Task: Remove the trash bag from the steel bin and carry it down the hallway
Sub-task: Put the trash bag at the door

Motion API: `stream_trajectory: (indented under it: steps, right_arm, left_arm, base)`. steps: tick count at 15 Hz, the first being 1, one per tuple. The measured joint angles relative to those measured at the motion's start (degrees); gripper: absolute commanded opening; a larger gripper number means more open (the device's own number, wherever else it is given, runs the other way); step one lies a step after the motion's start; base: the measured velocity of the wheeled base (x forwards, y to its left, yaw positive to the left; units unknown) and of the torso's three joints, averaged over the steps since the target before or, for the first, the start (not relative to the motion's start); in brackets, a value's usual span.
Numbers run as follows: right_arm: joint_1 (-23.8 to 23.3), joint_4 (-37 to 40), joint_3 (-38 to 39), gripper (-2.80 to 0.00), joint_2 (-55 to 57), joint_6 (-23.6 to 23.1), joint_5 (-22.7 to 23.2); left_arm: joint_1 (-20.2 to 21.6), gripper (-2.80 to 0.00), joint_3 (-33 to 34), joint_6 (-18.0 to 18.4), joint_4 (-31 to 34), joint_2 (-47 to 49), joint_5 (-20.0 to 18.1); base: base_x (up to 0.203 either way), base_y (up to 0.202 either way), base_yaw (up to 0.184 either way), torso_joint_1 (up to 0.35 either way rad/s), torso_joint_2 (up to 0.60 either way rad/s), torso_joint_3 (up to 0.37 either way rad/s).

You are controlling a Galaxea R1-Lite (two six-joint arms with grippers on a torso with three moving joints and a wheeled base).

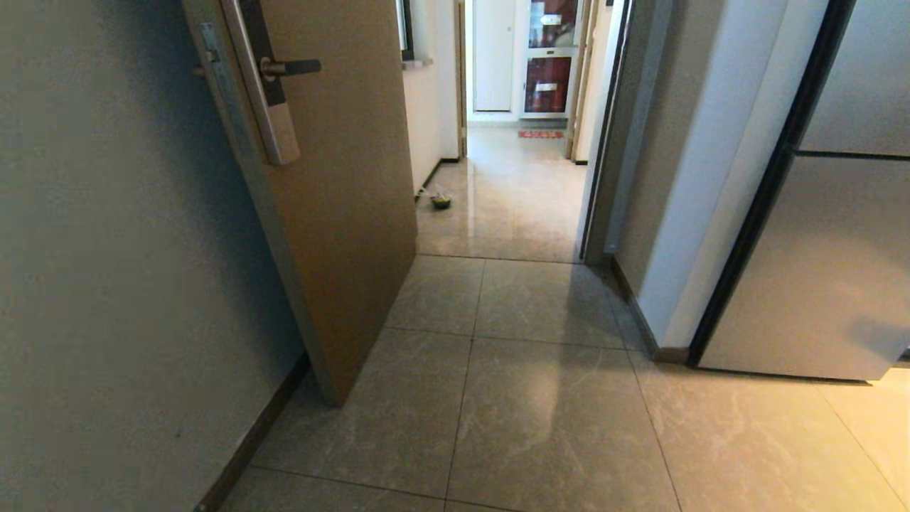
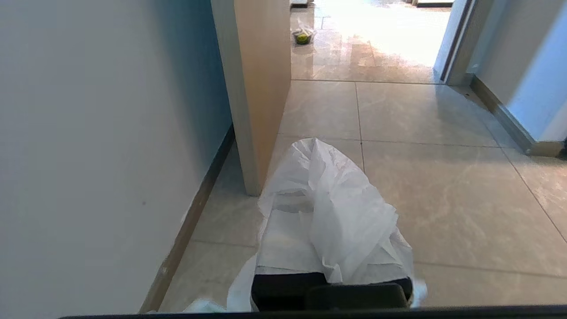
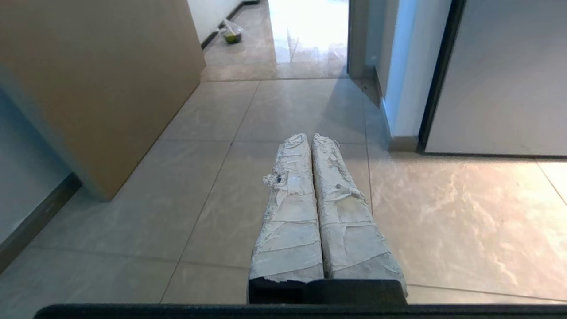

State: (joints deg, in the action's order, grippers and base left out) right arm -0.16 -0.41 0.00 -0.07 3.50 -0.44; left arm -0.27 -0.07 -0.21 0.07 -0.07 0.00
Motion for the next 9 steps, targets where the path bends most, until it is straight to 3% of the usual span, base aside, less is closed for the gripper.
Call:
stream_trajectory:
  steps: [9]
  right_arm:
    - [0.02, 0.0, 0.0, -2.8, 0.0, 0.0, -0.02]
  left_arm:
    - [0.0, -2.8, 0.05, -0.2, -0.03, 0.0, 0.05]
  base:
    - [0.192, 0.0, 0.001, 0.002, 0.0, 0.001]
